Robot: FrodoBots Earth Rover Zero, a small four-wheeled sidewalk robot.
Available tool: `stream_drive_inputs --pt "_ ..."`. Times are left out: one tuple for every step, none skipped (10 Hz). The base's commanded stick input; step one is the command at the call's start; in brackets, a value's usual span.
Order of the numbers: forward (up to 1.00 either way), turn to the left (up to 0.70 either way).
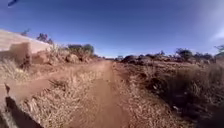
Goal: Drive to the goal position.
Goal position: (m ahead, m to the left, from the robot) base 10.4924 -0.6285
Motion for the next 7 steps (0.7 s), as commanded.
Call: stream_drive_inputs --pt "0.5 0.0" --pt "0.5 0.0" --pt "0.5 0.0" --pt "0.5 0.0" --pt "0.5 0.0" --pt "0.5 0.0" --pt "0.5 0.0"
